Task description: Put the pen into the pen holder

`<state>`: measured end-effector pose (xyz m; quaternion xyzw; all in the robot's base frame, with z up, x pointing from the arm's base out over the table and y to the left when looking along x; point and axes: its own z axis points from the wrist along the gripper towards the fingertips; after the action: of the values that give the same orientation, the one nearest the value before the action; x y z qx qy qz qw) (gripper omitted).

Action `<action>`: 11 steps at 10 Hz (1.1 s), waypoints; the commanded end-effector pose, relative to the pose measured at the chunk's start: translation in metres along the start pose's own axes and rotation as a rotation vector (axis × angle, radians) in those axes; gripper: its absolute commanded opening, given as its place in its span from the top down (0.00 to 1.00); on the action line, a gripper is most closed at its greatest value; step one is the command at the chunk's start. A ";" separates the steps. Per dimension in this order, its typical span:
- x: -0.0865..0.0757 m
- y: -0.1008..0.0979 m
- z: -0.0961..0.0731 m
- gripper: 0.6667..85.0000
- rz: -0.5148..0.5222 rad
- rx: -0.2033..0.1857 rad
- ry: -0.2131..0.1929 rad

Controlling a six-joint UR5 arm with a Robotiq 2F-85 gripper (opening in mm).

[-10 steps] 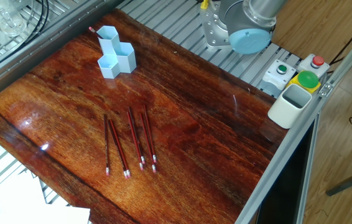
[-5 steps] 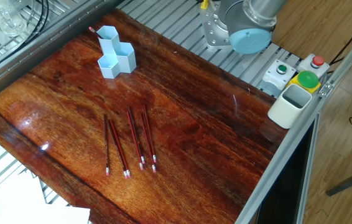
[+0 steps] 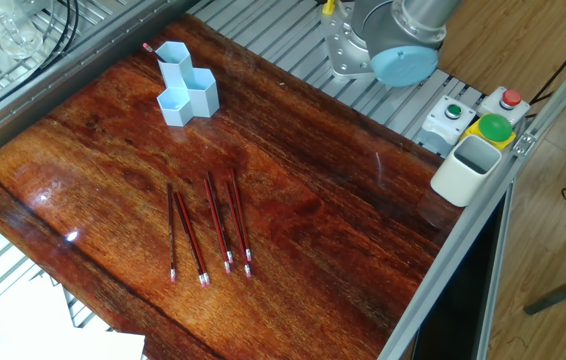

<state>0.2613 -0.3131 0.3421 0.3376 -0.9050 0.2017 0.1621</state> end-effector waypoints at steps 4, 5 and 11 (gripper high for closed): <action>-0.018 0.009 -0.002 1.00 0.015 -0.036 -0.072; -0.010 0.008 -0.001 1.00 0.015 -0.029 -0.039; -0.052 0.012 -0.012 1.00 0.018 -0.075 -0.272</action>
<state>0.2739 -0.2896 0.3298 0.3378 -0.9212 0.1578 0.1110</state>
